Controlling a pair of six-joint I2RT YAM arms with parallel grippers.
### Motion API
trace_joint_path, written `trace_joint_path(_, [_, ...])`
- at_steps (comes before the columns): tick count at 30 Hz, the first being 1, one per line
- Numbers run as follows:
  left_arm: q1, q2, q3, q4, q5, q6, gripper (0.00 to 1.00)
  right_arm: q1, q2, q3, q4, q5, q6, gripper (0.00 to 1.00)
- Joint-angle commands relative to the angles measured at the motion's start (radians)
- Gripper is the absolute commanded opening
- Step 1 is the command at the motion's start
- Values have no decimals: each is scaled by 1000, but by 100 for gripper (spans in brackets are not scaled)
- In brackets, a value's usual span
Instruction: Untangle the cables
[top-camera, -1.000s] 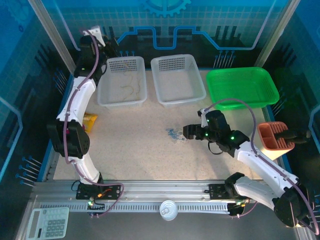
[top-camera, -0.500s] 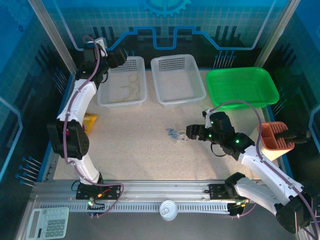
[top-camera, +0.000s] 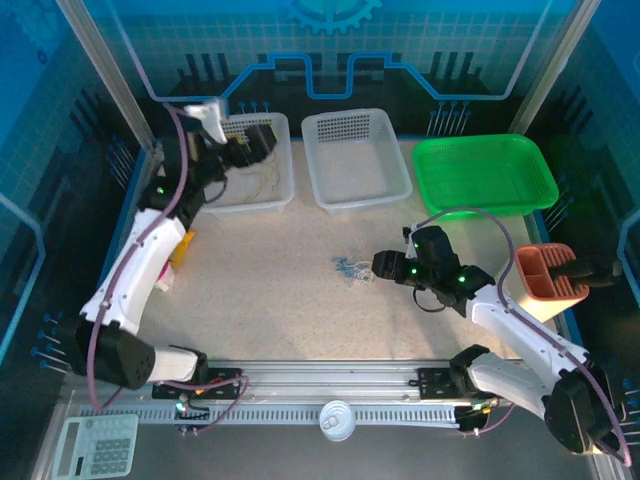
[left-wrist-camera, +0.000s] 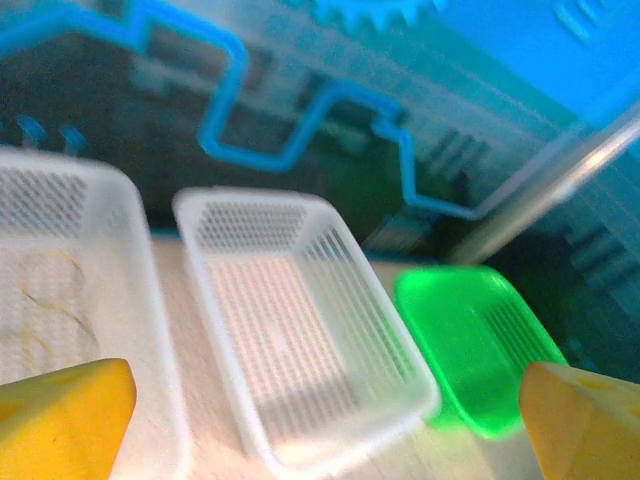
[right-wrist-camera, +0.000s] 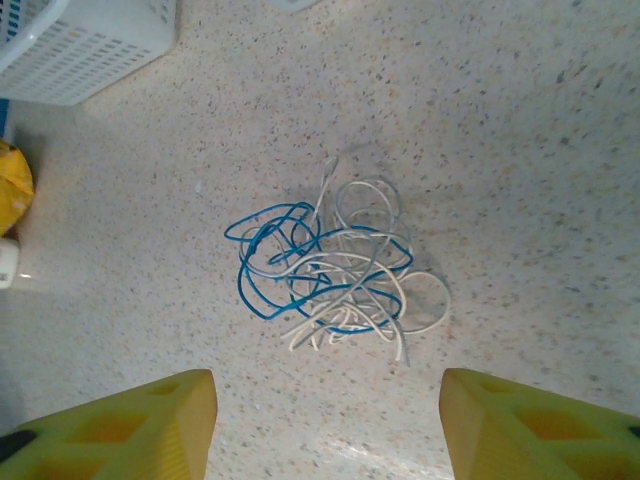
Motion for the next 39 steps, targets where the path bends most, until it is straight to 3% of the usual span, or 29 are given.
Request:
trace_joint_path(1, [-79,-79,-170,40,-4,-60,99,-23,37,-27,122,-74,89,59])
trace_joint_path(9, [-233,-226,-450,120,-136,-141,99,-62,144,-79,291,-175,186,50])
trace_joint_path(21, [-308,-207,-489,127,-154,-172,99,-71,300,-94,456,-231,242,36])
trace_joint_path(27, [-329,-195,-477,124,-158,-168,99,-72,316,-93,503,-266,264,0])
trace_joint_path(39, [-338,-197,-473,118,-143,-174,99,-40,117,28,277,-240,113,0])
